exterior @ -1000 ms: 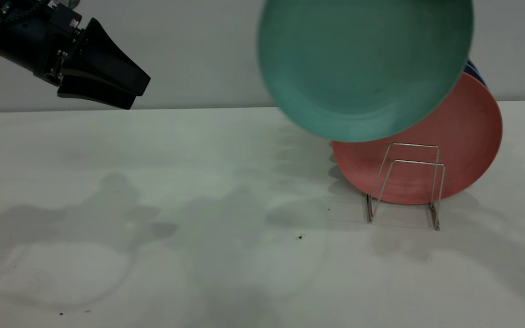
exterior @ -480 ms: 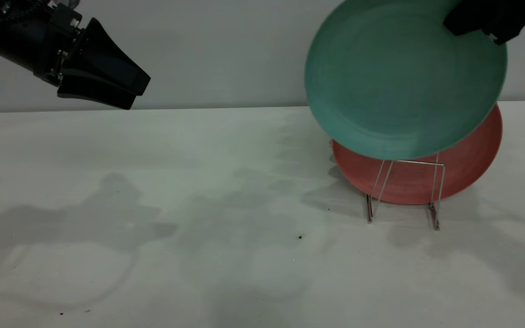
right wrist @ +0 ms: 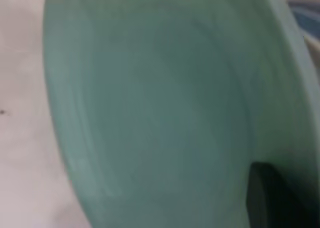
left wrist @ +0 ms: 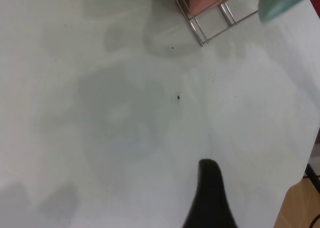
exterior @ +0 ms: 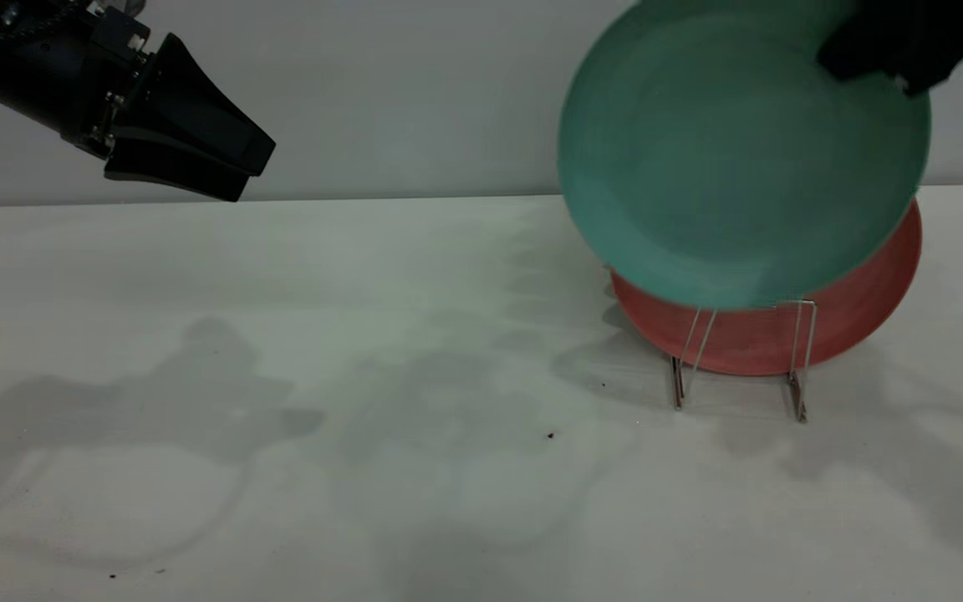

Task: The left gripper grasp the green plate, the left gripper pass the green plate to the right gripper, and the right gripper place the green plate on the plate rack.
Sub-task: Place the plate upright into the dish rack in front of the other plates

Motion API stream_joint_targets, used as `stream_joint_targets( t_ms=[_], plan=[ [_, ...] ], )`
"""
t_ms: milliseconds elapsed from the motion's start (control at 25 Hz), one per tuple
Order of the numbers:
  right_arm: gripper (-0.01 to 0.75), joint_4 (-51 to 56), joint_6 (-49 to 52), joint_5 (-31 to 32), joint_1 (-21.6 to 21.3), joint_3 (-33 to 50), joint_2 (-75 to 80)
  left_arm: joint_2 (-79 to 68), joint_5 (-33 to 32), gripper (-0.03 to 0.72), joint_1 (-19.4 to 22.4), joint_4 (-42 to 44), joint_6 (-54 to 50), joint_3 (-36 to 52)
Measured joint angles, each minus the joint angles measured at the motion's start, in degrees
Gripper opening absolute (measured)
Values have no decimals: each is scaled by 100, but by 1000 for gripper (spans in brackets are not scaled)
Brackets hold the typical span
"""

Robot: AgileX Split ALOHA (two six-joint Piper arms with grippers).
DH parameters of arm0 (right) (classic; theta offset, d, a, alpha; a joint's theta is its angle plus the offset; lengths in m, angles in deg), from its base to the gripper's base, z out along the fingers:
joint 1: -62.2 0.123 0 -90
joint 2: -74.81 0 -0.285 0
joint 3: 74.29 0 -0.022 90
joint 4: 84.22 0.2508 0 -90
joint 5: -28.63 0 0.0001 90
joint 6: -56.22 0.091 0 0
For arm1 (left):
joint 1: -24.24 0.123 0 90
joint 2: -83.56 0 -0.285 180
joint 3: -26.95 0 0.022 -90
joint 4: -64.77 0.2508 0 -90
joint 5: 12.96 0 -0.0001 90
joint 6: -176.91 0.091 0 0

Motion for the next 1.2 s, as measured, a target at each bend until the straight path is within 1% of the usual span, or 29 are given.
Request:
stream_joint_targets(
  t_ms=[160, 360, 520, 680, 840, 1080, 1200],
  plan=[
    [54, 28, 22, -294, 0, 281, -5, 0, 5, 589, 0, 0, 0, 0],
    [54, 61, 22, -515, 0, 296, -58, 0, 15, 589, 0, 0, 0, 0],
    [54, 144, 22, -659, 0, 296, -401, 0, 29, 589, 0, 0, 0, 0],
    [54, 162, 12, -695, 0, 290, -674, 0, 85, 589, 0, 0, 0, 0],
    [55, 163, -84, -722, 0, 290, -533, -10, 85, 589, 0, 0, 0, 0],
    [55, 279, -355, -1089, 0, 279, -154, -62, 85, 589, 0, 0, 0, 0],
    [55, 229, -467, -1115, 0, 286, -84, -62, 90, 589, 0, 0, 0, 0]
  ],
)
